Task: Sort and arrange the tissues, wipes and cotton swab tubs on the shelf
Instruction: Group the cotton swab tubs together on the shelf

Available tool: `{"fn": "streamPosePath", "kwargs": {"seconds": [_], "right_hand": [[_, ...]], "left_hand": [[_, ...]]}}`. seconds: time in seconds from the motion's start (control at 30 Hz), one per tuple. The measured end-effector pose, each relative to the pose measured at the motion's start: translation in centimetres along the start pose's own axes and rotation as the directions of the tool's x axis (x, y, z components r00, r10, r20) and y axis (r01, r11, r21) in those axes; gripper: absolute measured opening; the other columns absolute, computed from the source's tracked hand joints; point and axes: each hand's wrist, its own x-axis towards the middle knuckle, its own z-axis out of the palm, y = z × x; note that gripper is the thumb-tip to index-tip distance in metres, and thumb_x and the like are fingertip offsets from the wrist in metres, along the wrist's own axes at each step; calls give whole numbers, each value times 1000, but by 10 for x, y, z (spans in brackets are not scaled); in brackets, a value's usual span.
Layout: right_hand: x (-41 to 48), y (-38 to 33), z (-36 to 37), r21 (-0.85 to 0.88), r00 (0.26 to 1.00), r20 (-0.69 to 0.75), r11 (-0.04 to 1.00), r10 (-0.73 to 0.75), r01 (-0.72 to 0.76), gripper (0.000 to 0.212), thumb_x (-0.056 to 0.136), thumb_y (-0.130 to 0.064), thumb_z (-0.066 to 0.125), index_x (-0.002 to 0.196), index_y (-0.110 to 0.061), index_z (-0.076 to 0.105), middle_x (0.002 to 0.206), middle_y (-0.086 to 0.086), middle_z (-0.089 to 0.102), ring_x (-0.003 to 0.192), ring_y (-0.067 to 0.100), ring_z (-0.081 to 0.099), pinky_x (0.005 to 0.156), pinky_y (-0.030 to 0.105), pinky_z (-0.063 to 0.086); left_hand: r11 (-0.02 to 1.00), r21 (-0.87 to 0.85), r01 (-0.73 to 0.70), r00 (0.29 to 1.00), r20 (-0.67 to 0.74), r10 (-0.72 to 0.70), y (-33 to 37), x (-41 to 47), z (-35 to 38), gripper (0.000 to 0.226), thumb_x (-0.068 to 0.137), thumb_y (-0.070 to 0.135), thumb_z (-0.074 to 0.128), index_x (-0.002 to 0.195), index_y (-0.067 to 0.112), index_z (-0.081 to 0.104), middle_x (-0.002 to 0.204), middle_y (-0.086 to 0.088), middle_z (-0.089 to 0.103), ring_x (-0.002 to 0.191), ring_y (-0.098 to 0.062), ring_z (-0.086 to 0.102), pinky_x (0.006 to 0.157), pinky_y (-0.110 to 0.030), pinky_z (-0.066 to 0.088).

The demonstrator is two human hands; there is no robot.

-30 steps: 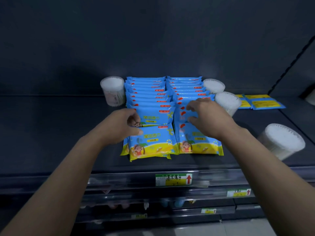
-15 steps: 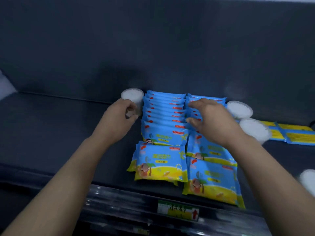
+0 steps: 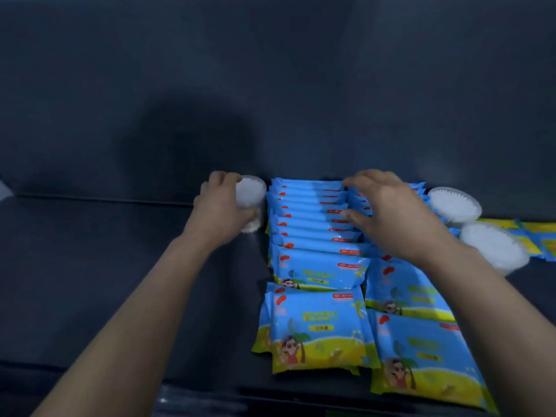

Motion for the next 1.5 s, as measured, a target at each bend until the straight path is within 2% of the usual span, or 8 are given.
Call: {"fn": "streamPosePath", "kwargs": {"seconds": [0.23,0.47,0.7,0.93,1.1,1.23,1.37,1.5], "right_hand": [[-15,6,1,-39,978,-47,978,201,-203,51,82,-28,67,128,-11,54,129,10,53,120,33,46,102,44,38],[-19,0,3,-55,967,-54,967,247,-250,52,85,-33,63,132,-15,50,131,6,51,125,28,42,104,41,35],[-36,35,-17,-135,933,-52,923,356,-360,59,85,-37,63,137,-18,42,139,4,44,128,27,38,103,38,31],[-68,113,-45,-223,844,194,860,501,-459,90,72,-41,75,143,-19,24,146,6,30,134,30,26,104,43,32],[-69,155,-44,-143,811,384,896,442,-420,111,66,-44,79,148,-19,9,153,6,23,139,30,24,108,40,30],[-61,163,-41,-51,822,461,935,334,-351,107,71,-37,78,148,-16,7,148,10,34,132,27,39,93,30,37],[-64,175,-52,-6,869,394,946,300,-324,89,69,-37,77,137,-11,27,131,12,52,116,29,50,88,32,45],[-76,187,-81,40,900,288,935,328,-353,92,69,-47,74,141,-13,29,135,9,48,121,26,47,90,33,43]], "left_hand": [[999,-8,51,994,93,-50,-10,28,17,73,70,39,74,128,10,39,128,-18,41,114,-38,43,94,-44,39],[996,-88,-17,979,-205,-2,-3,15,-5,81,64,28,79,131,5,38,126,-22,40,113,-41,42,96,-42,34],[924,-289,-249,957,-221,189,70,-9,-31,78,65,32,78,131,17,40,129,-7,38,117,-16,38,92,-16,25],[880,-356,-314,950,-114,292,153,-36,0,84,59,37,79,133,23,40,119,9,36,106,-3,39,89,-14,26],[897,-325,-299,954,-120,274,188,-49,19,88,55,47,79,131,25,41,118,10,40,103,-1,40,88,-15,28],[923,-300,-242,968,-134,211,205,-60,26,89,52,50,74,131,26,41,118,10,40,102,-3,42,88,-19,31],[933,-285,-221,972,-147,185,212,-71,28,83,60,36,81,132,25,41,120,8,41,105,-5,41,88,-20,30],[918,-315,-241,969,-135,208,226,-74,31,83,57,43,82,129,28,42,117,10,41,101,-4,42,86,-20,31]]}}
